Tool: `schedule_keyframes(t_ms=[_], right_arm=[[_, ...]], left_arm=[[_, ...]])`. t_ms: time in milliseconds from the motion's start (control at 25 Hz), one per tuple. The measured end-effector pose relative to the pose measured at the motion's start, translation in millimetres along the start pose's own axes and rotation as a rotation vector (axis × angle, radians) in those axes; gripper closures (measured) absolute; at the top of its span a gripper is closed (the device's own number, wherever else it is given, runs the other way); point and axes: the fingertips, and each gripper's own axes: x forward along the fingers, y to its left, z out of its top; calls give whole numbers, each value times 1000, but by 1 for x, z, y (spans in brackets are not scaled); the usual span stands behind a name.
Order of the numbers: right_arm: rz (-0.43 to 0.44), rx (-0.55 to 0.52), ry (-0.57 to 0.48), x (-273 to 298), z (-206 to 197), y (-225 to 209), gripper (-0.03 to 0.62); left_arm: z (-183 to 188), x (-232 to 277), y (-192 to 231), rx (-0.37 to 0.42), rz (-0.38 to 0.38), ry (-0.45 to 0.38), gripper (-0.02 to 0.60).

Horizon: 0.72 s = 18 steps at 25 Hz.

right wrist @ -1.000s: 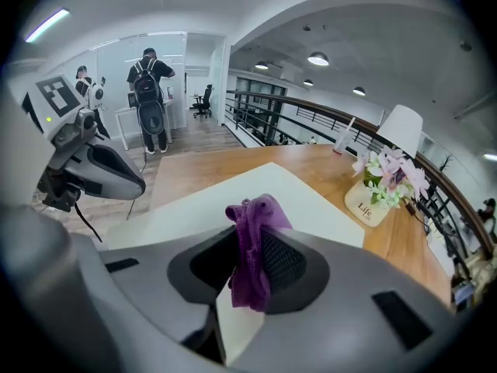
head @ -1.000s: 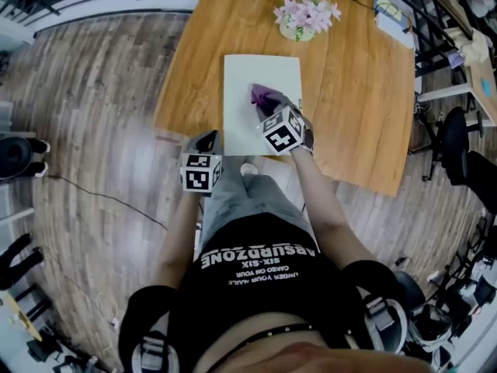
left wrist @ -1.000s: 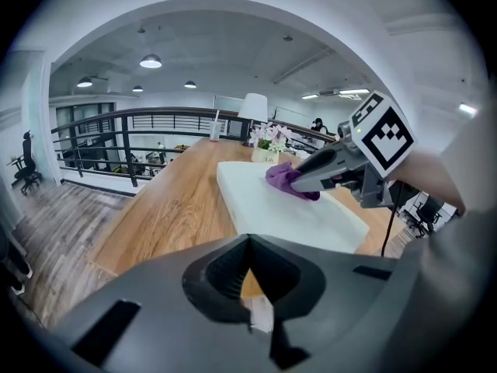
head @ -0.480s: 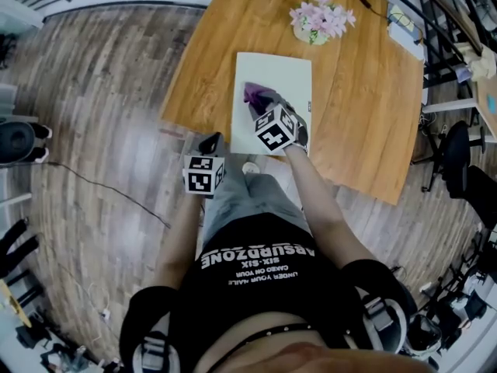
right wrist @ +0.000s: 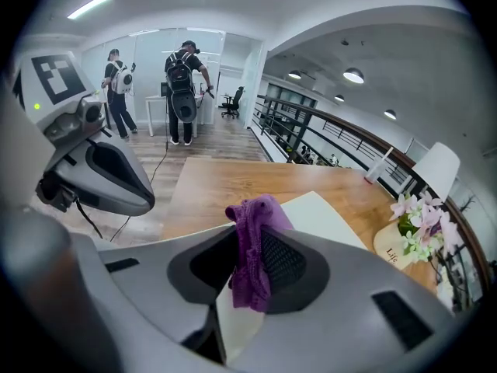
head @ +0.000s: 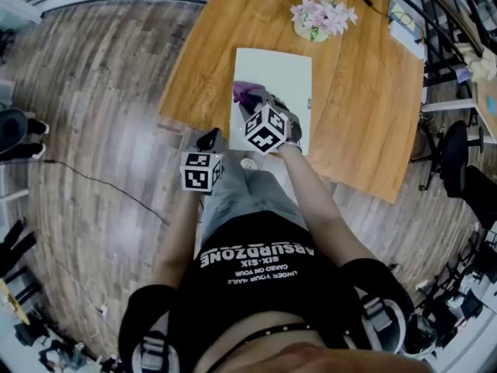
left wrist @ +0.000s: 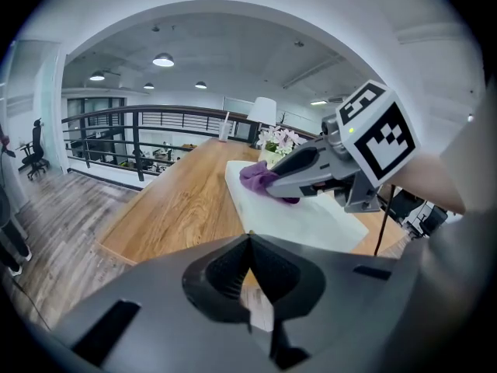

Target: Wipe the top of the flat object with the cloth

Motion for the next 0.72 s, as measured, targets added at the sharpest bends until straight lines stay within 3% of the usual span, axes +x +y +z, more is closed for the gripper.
schedule_keyframes(t_ms=[480,720], right_arm=[[57,-48,-4,-4,-2,16,494],[75,-23,-11,-8,-5,25,494]], left_arm=[[4,1,-1,-8,-11,-14,566],[2,6,-14,-3,-46,-5,566]])
